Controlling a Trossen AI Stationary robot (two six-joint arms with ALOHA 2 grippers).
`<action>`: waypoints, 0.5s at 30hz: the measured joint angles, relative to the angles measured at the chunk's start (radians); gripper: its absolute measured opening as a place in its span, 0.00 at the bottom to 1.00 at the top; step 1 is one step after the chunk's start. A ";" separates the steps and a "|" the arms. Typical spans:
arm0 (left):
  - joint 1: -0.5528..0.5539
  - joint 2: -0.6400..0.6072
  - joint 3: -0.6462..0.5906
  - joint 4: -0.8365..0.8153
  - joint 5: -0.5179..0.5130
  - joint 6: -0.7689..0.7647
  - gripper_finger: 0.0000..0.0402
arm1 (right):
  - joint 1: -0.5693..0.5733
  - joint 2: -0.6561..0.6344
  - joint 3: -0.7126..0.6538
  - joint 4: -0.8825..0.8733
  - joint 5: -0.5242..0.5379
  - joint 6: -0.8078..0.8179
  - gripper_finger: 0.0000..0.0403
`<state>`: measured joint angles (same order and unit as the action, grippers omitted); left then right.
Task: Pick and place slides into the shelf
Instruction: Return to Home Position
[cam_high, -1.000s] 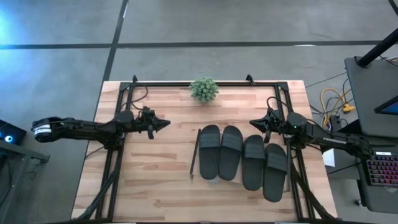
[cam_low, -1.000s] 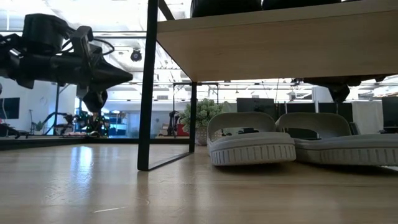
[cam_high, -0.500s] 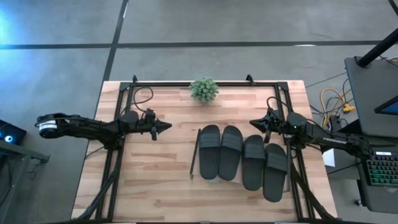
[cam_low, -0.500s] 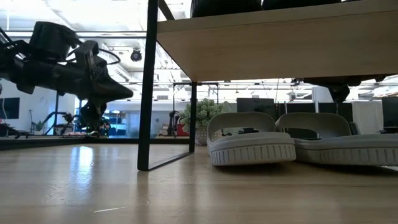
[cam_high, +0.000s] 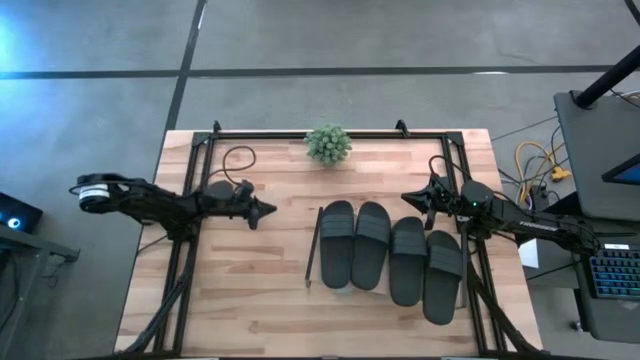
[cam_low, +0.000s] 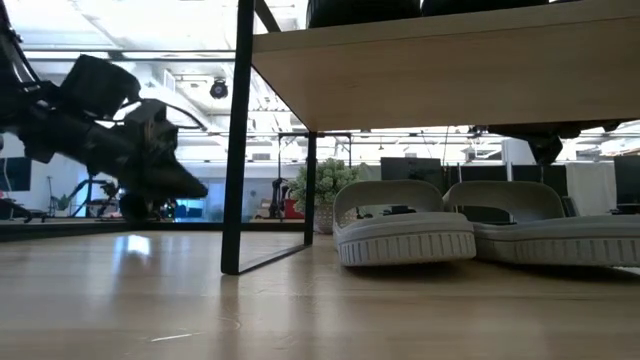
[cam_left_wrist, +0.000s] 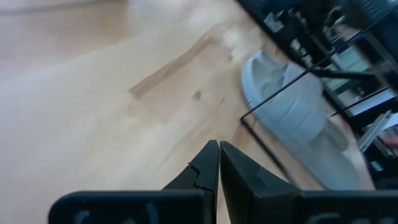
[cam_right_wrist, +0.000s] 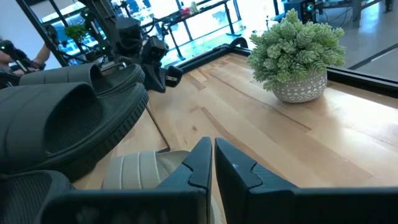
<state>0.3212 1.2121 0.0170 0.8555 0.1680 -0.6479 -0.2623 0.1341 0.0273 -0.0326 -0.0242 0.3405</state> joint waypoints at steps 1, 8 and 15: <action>0.000 0.014 0.000 0.000 0.000 0.000 0.00 | 0.000 0.000 0.000 0.000 0.000 0.000 0.03; 0.000 0.112 0.000 0.000 0.000 0.000 0.00 | 0.000 0.000 0.000 0.000 0.000 0.000 0.03; 0.000 0.184 0.004 0.020 -0.006 0.019 0.00 | 0.000 0.000 0.000 0.000 0.000 0.000 0.03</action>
<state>0.3214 1.3965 0.0208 0.8756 0.1619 -0.6291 -0.2626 0.1341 0.0273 -0.0326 -0.0243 0.3405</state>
